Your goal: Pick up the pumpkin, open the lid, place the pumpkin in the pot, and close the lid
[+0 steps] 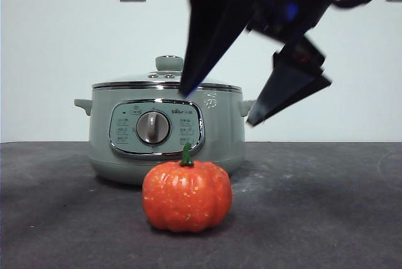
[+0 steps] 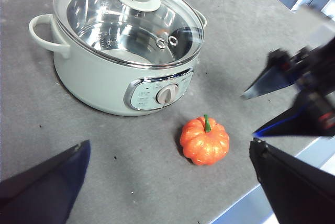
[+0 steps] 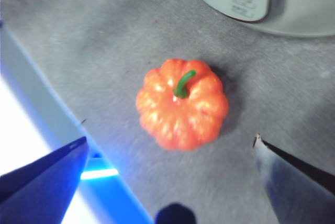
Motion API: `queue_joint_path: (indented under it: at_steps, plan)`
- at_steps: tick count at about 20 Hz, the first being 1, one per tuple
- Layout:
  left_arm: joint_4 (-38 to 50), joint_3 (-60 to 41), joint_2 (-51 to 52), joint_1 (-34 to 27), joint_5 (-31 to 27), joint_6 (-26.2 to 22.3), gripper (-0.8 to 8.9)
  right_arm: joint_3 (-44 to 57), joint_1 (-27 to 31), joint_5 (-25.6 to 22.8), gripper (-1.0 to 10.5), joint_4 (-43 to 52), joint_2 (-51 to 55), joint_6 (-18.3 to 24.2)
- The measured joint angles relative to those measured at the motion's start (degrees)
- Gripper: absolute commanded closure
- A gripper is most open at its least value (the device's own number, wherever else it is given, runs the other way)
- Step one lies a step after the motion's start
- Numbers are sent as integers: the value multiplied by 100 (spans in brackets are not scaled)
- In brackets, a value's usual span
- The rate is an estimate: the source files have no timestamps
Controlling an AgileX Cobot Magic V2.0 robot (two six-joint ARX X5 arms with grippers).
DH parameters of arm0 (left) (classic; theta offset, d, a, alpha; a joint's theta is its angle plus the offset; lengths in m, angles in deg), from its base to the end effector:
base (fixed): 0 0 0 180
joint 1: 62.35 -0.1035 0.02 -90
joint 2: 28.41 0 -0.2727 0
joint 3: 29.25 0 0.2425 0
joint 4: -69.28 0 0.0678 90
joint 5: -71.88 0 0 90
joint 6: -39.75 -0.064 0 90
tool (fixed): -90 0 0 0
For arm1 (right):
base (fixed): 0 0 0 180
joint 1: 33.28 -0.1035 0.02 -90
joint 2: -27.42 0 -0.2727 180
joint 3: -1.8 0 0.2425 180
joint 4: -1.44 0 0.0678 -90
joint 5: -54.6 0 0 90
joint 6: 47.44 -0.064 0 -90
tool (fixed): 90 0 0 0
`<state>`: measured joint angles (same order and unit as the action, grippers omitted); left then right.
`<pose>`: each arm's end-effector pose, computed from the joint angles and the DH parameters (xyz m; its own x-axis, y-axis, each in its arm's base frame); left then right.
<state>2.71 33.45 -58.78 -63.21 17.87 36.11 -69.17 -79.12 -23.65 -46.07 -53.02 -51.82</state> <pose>0.0890 -0.0363 0.3038 0.6776 -0.5775 -0.4553 0.5084 0.8152 -0.2775 0.1892 0.2135 0.2231 0.2256 0.5246 -0.8209 -0.7328 0.6466 0.2119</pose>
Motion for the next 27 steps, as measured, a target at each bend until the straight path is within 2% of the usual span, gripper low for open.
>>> queue_joint_path:
  at_steps: [7, 21, 22, 24, 25, 27]
  plan:
    - [0, 0, 0, 2, 0, 0, 9, -2, -415, -719, 186, 734, -929, -264]
    - [0, 0, 0, 2, 0, 0, 9, -4, -407, -748, 209, 1176, -1670, -452]
    - [0, 0, 0, 2, 2, 0, 9, -4, -407, -748, 317, 1172, -1687, -468]
    - [0, 0, 0, 2, 0, 0, 9, -4, -407, -748, 704, 1174, -1687, -494]
    - [0, 0, 0, 2, 2, 0, 10, -4, -407, -745, 953, 1169, -1687, -514]
    - [0, 0, 0, 2, 0, 0, 9, -4, -407, -730, 957, 1172, -1687, -540]
